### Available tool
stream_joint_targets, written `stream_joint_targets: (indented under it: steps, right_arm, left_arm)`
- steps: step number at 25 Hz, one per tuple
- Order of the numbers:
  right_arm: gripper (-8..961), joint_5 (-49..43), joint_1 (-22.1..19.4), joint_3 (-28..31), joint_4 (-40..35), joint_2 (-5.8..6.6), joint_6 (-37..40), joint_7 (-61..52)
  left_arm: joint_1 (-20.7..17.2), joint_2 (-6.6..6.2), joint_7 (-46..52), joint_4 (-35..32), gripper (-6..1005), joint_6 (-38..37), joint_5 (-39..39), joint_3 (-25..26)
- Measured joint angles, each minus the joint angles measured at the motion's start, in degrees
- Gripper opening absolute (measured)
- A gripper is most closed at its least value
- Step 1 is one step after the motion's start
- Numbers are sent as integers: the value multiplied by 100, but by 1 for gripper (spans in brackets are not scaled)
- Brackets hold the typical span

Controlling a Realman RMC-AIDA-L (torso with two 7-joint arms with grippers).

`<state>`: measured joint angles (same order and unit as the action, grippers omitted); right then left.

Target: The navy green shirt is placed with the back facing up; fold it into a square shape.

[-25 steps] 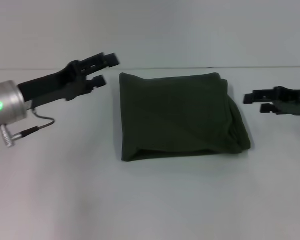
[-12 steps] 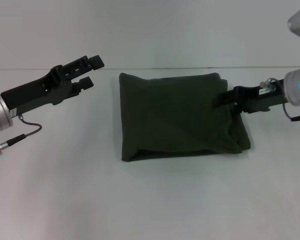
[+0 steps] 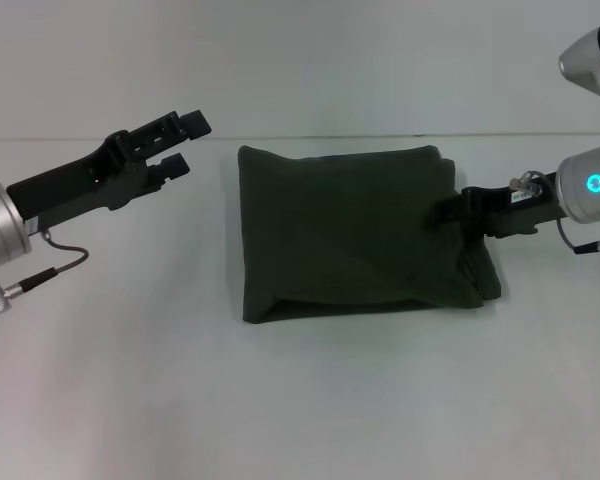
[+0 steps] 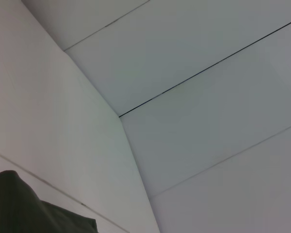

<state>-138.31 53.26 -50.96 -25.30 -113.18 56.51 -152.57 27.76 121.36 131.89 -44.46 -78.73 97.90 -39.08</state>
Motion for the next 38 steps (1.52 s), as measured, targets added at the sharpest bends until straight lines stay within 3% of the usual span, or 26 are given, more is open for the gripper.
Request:
stream_joint_targets:
  steps: [18, 38]
  right_arm:
    - [761, 181, 26, 50, 88, -324, -989, 390]
    - [294, 138, 45, -217, 96, -374, -1377, 345]
  left_arm:
    - [54, 35, -44, 81, 923, 256, 34, -48]
    - [93, 27, -121, 168, 922, 291, 1, -11]
